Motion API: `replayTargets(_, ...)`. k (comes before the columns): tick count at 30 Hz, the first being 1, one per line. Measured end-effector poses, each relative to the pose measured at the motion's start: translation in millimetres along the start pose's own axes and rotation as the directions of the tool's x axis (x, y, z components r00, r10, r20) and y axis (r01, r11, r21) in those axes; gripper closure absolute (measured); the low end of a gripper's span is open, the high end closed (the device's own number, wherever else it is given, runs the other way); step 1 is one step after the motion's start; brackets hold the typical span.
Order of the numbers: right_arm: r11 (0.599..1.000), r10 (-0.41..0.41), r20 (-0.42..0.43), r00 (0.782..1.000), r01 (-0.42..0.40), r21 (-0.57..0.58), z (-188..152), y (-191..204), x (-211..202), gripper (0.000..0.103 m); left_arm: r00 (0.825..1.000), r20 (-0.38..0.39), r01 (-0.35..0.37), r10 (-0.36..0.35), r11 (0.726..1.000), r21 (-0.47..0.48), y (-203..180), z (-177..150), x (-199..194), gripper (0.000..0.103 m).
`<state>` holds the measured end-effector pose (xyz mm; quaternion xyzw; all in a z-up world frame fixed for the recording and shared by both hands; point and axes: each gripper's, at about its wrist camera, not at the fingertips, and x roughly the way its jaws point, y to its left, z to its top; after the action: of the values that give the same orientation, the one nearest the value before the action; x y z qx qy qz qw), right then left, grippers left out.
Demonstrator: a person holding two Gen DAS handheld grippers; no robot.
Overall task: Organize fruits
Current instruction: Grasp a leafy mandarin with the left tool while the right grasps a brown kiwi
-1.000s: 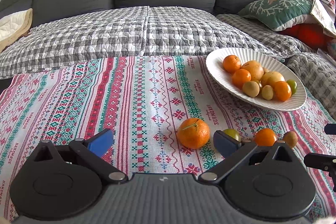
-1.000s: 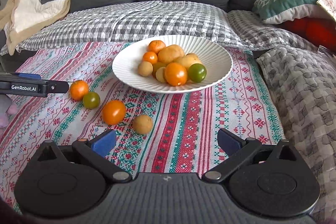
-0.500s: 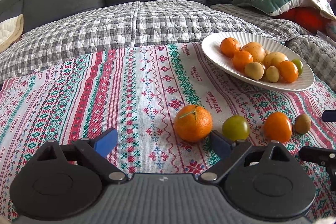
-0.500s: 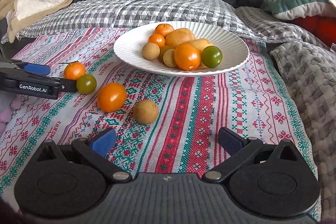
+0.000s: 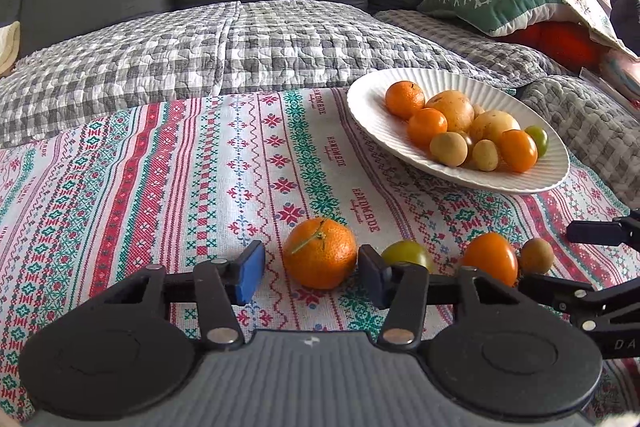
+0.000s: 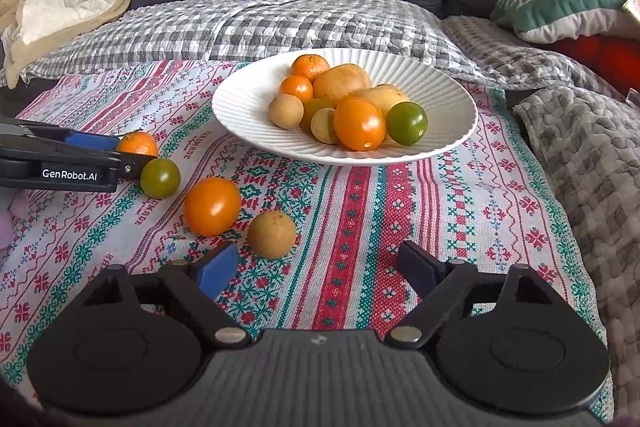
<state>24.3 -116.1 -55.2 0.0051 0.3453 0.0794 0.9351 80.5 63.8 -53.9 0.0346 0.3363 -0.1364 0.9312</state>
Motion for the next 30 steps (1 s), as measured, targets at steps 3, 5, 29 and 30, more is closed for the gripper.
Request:
replayTargets(3,1.0,0.004,0.001,1.0,-0.004,0.004,1.8,-0.3,1.0,0.033,1.0,-0.009,0.017,-0.017,1.0,-0.004,-0.5,0.8,0.8,0.064)
replayTargets(5,1.0,0.013,0.001,1.0,-0.013,0.002,2.4,0.0,1.5,0.04,1.0,-0.012,0.019,-0.019,1.0,-0.008,0.2,0.9,1.2,0.066)
replayTargets(29,0.994,0.095,-0.021,0.995,-0.094,0.048,9.0,2.1,-0.4,0.08,0.999,-0.044,0.01,-0.014,0.996,-0.091,10.0,5.1,-2.9,0.069)
replayTargets(30,0.994,0.096,-0.022,0.995,-0.095,0.056,9.7,1.2,-0.4,0.08,0.999,-0.044,0.008,-0.013,0.995,-0.094,10.2,5.3,-3.7,0.069)
